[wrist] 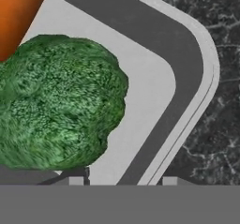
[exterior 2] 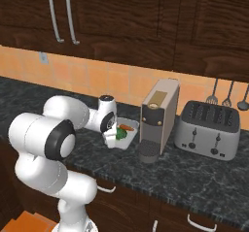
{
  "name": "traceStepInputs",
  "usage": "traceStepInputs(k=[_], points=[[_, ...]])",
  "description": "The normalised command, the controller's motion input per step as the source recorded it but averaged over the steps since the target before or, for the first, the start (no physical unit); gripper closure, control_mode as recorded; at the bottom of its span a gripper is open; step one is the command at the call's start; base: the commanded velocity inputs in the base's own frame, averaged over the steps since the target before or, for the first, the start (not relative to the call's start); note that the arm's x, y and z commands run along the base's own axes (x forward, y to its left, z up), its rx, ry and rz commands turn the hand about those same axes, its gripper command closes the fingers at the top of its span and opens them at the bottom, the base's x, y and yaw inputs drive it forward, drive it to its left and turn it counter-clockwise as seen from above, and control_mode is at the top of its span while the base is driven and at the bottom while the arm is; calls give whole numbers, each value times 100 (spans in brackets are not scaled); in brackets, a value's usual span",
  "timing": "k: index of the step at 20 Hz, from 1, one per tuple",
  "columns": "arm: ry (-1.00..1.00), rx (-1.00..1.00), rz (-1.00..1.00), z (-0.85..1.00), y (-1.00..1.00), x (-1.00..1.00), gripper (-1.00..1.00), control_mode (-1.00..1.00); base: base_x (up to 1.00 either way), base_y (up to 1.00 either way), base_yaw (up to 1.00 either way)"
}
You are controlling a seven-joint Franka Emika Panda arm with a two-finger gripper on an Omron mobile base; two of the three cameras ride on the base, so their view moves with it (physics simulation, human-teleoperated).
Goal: Take the meat container that has the steak and place it on the second highest rack of the freezer. Then take the vegetable container that has the carrot and broccoli and place it on the highest rack of the freezer.
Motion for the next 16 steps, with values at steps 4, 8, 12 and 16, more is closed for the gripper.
traceStepInputs(k=[4, 8, 12, 16], points=[[0, 0, 0, -3, 0, -2, 100, -100, 0, 0, 0], [-14, 0, 6, 8, 0, -52, 100, -100, 0, 0, 0], [-26, 0, 11, 76, 0, -55, 100, -100, 0, 0, 0], [-18, -3, 12, 100, 7, -49, 100, -100, 0, 0, 0]])
